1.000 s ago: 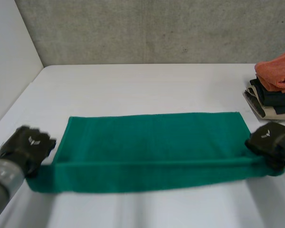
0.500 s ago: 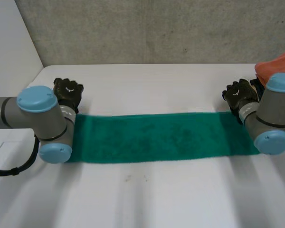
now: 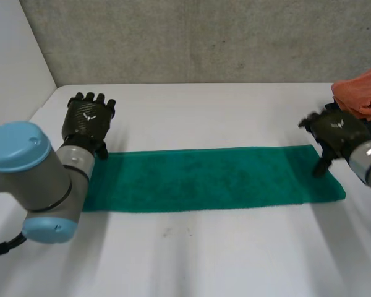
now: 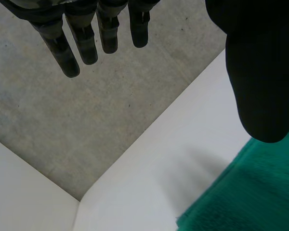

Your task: Fold the laundry.

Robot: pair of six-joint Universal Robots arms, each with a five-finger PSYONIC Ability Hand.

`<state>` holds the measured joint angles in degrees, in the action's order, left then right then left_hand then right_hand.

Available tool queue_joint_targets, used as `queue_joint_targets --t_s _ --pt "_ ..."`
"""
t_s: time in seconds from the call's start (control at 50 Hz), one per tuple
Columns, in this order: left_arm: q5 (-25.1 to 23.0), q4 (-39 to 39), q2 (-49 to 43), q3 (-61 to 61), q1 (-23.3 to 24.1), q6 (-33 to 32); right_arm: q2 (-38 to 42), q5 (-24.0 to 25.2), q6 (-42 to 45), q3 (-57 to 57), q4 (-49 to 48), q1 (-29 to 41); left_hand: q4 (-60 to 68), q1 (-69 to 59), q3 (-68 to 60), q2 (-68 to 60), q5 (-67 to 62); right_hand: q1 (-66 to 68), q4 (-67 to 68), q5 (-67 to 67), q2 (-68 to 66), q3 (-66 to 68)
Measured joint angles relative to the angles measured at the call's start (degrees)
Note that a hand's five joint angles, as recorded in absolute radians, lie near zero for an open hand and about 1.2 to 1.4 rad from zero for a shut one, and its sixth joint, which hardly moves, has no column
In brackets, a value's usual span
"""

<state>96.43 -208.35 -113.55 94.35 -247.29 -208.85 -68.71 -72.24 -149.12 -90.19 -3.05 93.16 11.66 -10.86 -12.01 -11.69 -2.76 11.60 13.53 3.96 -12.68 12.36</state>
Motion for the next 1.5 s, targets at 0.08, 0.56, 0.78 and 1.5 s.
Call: queue_joint_targets --t_s 0.08,0.56,0.78,1.5 --pt "-0.09 -1.43 2.39 4.19 -0.12 2.05 -0.20 2.04 0.79 -4.61 0.58 -3.45 0.00 0.00 0.00 0.00 0.00 0.19 0.15 0.21 -0.18 1.15" --pt "-0.10 -2.70 2.76 6.33 -0.16 2.30 10.10 -0.44 8.13 -4.40 -7.55 -8.93 0.00 0.00 0.00 0.00 0.00 43.89 54.51 51.69 -54.90 55.51" --pt "-0.18 -2.58 5.31 7.58 -0.37 2.42 4.64 -5.87 17.02 -5.44 -8.49 -13.09 0.00 0.00 0.00 0.00 0.00 44.22 54.54 51.69 -54.90 55.51" --pt "-0.54 -1.94 14.99 12.95 -5.73 9.89 23.63 1.63 4.44 21.16 -16.60 47.07 0.00 0.00 0.00 0.00 0.00 -0.06 -0.05 -0.13 0.08 -0.08"
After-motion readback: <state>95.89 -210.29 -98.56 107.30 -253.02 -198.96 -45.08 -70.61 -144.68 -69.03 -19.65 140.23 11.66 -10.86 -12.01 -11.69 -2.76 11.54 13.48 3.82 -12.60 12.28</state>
